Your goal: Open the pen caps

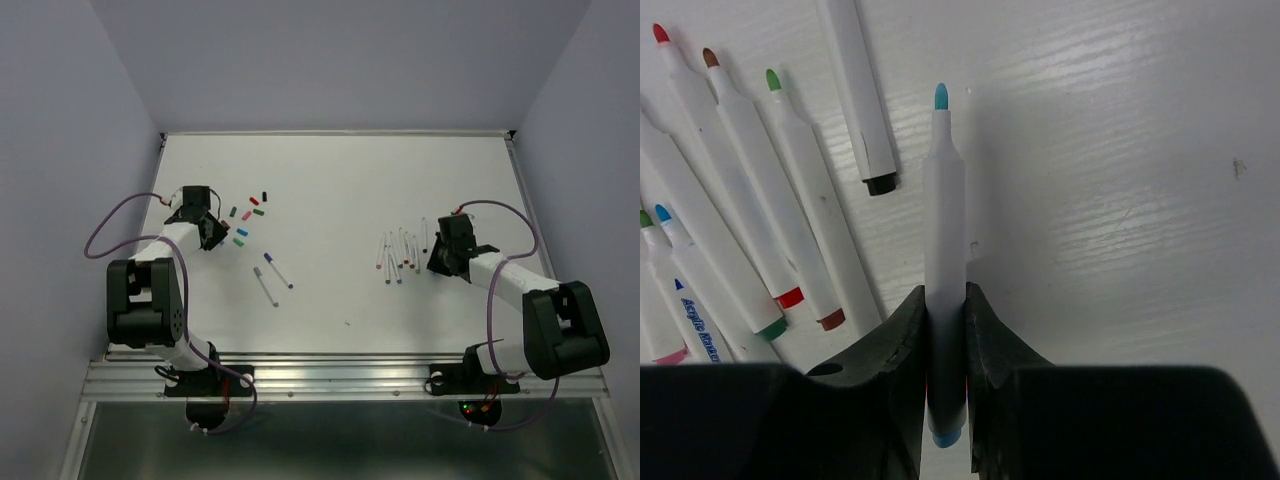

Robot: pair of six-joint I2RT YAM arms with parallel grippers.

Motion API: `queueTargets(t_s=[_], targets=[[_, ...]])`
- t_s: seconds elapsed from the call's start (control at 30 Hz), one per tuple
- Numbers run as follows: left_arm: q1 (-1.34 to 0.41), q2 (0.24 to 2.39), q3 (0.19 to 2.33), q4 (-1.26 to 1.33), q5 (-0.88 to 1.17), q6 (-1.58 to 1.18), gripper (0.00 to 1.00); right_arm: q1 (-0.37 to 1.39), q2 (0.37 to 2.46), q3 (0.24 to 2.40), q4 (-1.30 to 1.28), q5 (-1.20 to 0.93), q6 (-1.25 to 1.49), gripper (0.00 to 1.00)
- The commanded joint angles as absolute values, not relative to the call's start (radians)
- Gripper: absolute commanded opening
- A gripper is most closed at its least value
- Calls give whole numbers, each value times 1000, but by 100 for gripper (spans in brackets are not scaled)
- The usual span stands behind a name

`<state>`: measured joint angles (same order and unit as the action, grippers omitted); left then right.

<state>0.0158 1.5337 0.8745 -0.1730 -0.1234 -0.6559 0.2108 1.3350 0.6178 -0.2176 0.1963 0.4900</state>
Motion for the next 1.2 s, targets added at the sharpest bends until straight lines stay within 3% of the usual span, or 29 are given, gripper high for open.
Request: queueTargets(t_s=[0.0,0.07,0.1,0.3,0.53,0.6,0.67,0.7,0.8,0.9,0.93,1.03,1.17], targets=[[18,1531,871,-161,-107,-649,24,206,1351,629,-233,167,520,18],[18,1519,867,-161,-107,-649,28,206,1348,621,-233,158,528,22],[18,1513,862,-161,-106,-649,37,206,1347,621,-233,158,534,23],[18,1467,854,-163,-80,-641,60,206,1318,617,-245,140,540,36],[18,1388,850,-181,-49,-638,72,206,1247,633,-296,121,540,55],[17,1347,854,-187,-37,-640,79,206,1209,644,-317,104,517,61],[17,1297,867,-198,-8,-638,90,206,1168,658,-351,62,483,90],[17,1276,868,-199,-5,-632,96,206,1111,658,-357,36,438,100],[14,1198,859,-198,32,-635,99,206,1033,683,-374,-66,391,100],[12,1157,854,-199,63,-643,99,331,1012,742,-367,-98,374,100],[11,1151,862,-201,72,-643,99,465,1023,756,-339,-83,368,100],[6,1128,864,-209,86,-646,99,723,1135,829,-247,15,316,100],[5,1098,857,-232,28,-653,99,853,1409,997,-192,43,240,100]])
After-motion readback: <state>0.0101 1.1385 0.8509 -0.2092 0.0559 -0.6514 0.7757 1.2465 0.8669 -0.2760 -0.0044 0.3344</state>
